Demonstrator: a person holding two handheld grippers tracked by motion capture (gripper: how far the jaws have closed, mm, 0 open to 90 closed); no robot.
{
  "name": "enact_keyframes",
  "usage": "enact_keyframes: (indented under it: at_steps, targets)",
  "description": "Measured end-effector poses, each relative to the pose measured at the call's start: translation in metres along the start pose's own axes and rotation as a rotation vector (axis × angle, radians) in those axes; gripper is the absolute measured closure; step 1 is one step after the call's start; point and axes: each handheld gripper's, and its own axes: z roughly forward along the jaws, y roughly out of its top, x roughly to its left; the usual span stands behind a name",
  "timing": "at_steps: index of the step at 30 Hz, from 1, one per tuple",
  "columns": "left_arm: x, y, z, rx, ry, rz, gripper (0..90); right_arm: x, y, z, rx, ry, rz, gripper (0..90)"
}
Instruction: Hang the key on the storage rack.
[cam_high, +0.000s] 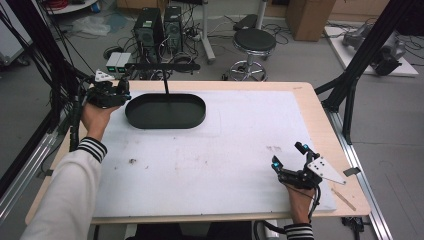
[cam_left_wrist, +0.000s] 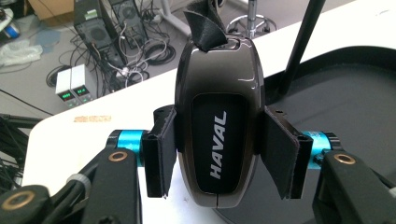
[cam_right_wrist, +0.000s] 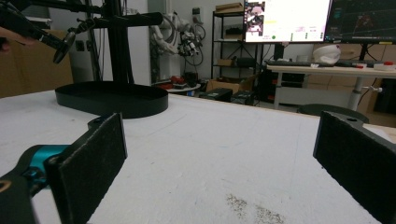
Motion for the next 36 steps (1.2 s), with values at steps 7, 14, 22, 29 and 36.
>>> enact_keyframes:
  at_steps: [7,14,22,29,36]
  targets:
    - [-0.002,-0.012,0.004,-0.054,0.021,0.022,40.9,0.000,0.000,0.000,0.000,0.001,-0.008,1.7]
    - [0.001,-0.017,-0.011,-0.203,-0.035,-0.006,1.7,-0.001,0.000,0.000,-0.001,-0.001,-0.002,1.7]
    - [-0.014,-0.043,-0.044,-0.343,-0.210,0.009,1.7,0.000,0.000,0.000,-0.003,0.002,-0.006,1.7]
    - [-0.036,-0.064,-0.078,-0.423,-0.283,0.037,1.7,0.000,0.000,0.000,-0.004,0.000,-0.008,1.7]
    - [-0.056,-0.095,-0.099,-0.482,-0.356,0.060,1.7,0.000,0.000,0.000,-0.005,-0.002,-0.008,1.7]
